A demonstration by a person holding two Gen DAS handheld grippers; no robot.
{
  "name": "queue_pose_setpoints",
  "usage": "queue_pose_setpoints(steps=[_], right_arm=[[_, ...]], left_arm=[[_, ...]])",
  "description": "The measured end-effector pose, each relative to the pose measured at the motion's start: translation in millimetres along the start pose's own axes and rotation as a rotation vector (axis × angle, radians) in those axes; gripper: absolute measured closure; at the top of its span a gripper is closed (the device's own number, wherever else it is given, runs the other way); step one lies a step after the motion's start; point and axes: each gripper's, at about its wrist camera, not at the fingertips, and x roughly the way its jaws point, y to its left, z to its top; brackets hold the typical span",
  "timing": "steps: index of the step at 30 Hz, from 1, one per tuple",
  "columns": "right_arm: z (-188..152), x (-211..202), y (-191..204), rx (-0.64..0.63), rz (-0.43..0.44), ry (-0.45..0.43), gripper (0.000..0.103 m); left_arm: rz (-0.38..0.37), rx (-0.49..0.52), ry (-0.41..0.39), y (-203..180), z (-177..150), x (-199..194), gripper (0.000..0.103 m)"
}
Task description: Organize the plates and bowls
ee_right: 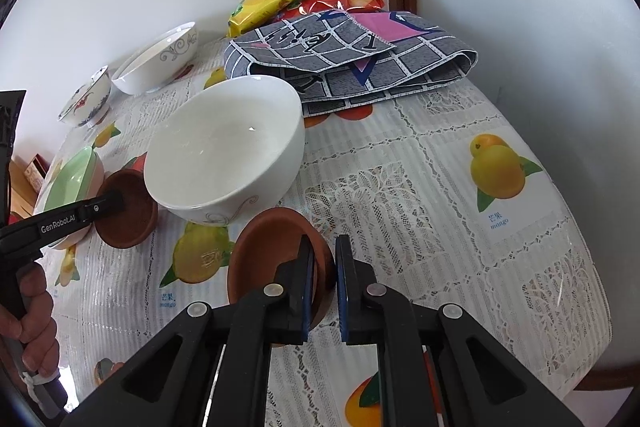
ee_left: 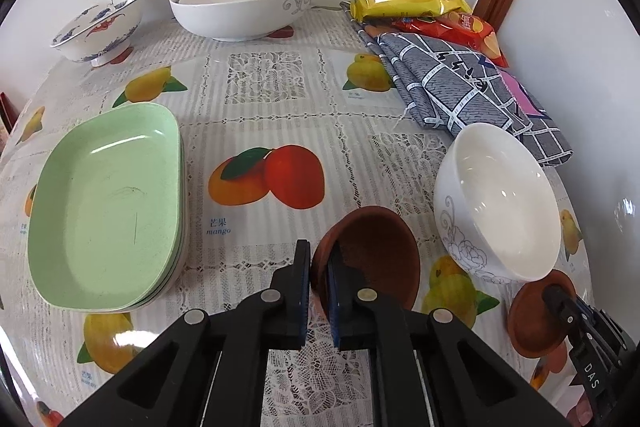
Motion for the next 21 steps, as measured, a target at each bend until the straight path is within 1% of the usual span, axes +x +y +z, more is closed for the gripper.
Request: queue_pose_setpoints(steps=[9, 21], right_arm=[[-2.4, -17.8, 7.2, 0.001, -0.009, -0.017, 0.093], [-0.2, -48.7, 23.3, -0.016, -0.011, -0.067, 0.093]], left_arm=[[-0.014, -0.016, -0.021, 7.4, -4.2, -19.3, 0.095], [-0.026, -0.022, -0.066, 13.7, -5.2, -49.6, 0.095]])
